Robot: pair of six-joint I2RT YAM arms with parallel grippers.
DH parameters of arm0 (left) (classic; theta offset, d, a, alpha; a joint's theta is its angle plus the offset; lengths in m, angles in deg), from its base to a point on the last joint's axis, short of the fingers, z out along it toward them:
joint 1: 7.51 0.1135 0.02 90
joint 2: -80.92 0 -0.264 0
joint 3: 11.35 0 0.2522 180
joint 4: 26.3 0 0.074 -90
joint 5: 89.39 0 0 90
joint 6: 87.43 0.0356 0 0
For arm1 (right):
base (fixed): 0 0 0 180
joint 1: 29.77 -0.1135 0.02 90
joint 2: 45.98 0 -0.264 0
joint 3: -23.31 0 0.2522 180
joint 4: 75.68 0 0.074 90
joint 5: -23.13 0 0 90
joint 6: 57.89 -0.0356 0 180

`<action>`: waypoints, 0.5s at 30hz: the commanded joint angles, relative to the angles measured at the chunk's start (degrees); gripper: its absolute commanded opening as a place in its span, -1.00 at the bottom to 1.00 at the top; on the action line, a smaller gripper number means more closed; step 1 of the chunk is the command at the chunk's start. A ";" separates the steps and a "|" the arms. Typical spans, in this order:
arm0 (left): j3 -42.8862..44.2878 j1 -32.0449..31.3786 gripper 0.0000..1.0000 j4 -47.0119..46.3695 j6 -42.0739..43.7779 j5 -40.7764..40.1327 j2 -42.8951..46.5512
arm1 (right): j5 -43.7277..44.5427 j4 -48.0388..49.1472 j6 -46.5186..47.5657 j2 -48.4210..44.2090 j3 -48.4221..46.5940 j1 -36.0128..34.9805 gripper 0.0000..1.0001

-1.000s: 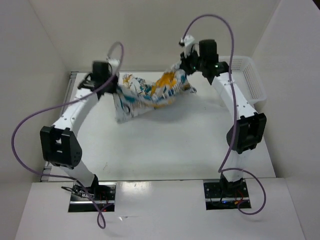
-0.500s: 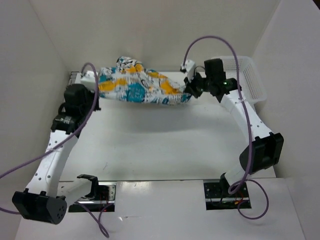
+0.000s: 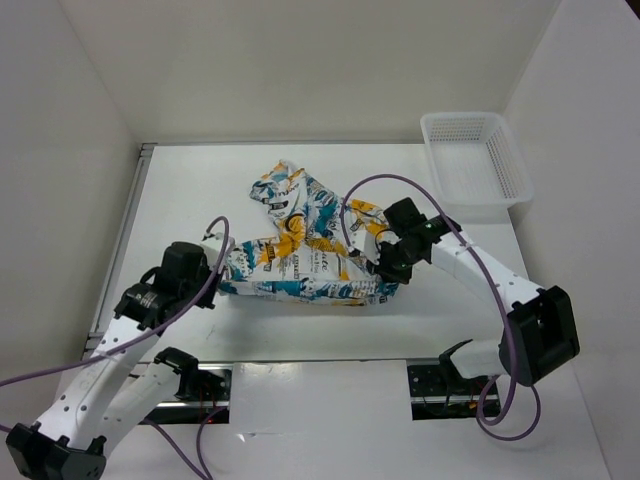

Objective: Fold and stack the shorts
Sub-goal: Flatten the shorts out

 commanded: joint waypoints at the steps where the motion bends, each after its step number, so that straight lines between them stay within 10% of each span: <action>1: 4.89 -0.14 -1.00 6.90 0.19 4.56 0.65 | -0.63 -5.13 4.18 -1.97 -0.70 0.35 -1.00; 12: 0.95 -0.14 -0.95 10.43 0.19 9.58 6.09 | 4.64 -4.61 7.97 -3.03 5.97 0.35 -0.89; 15: -0.63 -0.14 -0.65 10.43 0.19 11.86 9.69 | 1.49 -5.48 6.57 -3.03 5.45 0.35 -0.31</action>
